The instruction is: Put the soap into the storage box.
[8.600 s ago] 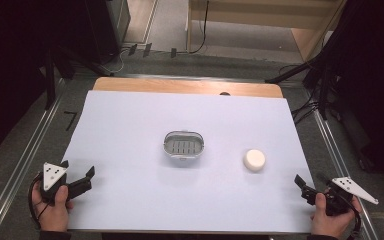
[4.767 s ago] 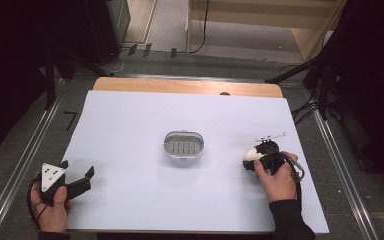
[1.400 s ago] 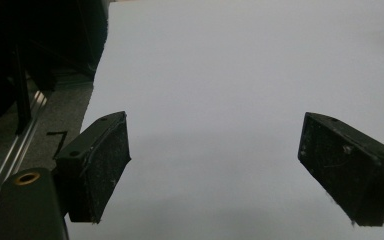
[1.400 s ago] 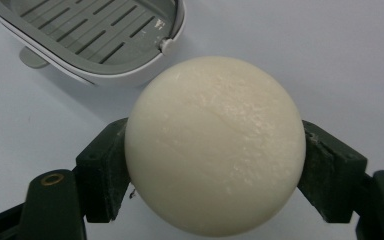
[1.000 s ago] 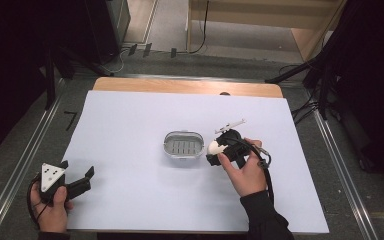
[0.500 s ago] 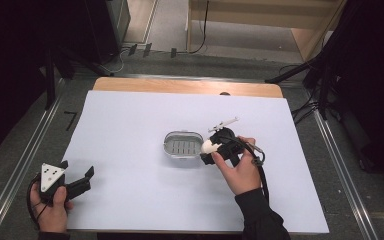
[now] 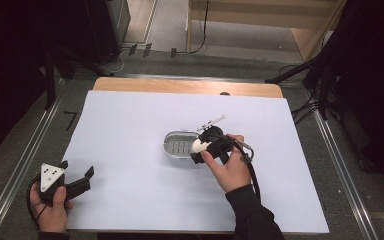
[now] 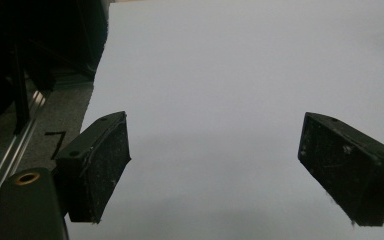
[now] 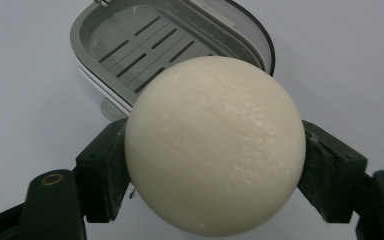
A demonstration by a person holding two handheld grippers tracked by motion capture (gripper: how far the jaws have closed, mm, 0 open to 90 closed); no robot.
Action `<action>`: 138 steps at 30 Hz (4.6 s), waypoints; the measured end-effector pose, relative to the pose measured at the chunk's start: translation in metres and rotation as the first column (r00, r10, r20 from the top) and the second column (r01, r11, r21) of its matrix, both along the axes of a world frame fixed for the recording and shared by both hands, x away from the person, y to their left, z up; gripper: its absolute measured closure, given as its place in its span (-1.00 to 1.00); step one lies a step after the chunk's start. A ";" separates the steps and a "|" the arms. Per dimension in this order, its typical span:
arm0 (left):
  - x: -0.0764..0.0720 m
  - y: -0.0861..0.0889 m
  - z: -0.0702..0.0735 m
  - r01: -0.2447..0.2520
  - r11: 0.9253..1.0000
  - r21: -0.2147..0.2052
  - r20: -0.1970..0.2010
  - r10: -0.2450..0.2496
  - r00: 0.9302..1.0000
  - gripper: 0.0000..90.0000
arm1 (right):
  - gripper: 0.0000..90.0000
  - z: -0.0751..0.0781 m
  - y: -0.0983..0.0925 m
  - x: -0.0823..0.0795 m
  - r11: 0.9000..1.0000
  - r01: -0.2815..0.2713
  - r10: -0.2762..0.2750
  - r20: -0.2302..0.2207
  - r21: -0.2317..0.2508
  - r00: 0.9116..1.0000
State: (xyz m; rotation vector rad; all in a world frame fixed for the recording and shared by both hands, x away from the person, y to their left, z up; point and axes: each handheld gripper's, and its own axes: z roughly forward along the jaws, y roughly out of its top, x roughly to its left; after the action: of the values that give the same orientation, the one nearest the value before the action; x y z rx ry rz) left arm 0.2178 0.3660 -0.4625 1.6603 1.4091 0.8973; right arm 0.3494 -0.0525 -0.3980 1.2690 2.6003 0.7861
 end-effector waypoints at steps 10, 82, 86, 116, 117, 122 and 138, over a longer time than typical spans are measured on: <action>0.000 0.000 0.000 0.000 1.000 -0.002 0.000 0.000 1.000 -0.69 | -0.46 0.005 0.014 0.004 1.000 -0.018 0.018 0.001 -0.001 1.000; 0.000 0.001 0.000 0.000 1.000 -0.005 0.002 0.000 1.000 -0.69 | -0.47 -0.019 0.055 0.039 0.999 0.018 -0.021 -0.102 -0.029 0.995; 0.000 0.001 0.000 0.000 1.000 -0.005 0.002 0.000 1.000 -0.69 | -0.59 -0.014 0.054 0.036 0.999 0.025 -0.027 -0.053 -0.038 0.998; 0.000 0.000 0.000 -0.002 1.000 -0.003 0.002 0.002 1.000 -0.69 | -0.72 0.010 0.013 0.024 0.996 0.086 -0.086 -0.003 0.018 0.996; 0.000 0.000 0.000 -0.002 1.000 -0.003 0.002 0.002 1.000 -0.69 | -0.72 0.010 0.011 0.024 0.996 0.093 -0.093 -0.002 0.017 0.996; 0.000 0.000 0.000 -0.002 1.000 -0.003 0.002 0.002 1.000 -0.69 | -0.72 0.009 0.000 0.023 0.994 0.109 -0.109 -0.003 0.025 0.994; 0.000 0.000 0.000 -0.003 1.000 -0.002 0.001 0.003 1.000 -0.69 | -0.74 0.004 -0.045 0.016 0.984 0.171 -0.170 -0.008 0.042 0.985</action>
State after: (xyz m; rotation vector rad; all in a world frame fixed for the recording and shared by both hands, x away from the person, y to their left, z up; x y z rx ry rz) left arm 0.2174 0.3661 -0.4624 1.6562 1.4115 0.8985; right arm 0.3659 -0.0977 -0.3943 1.4828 2.4489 0.8111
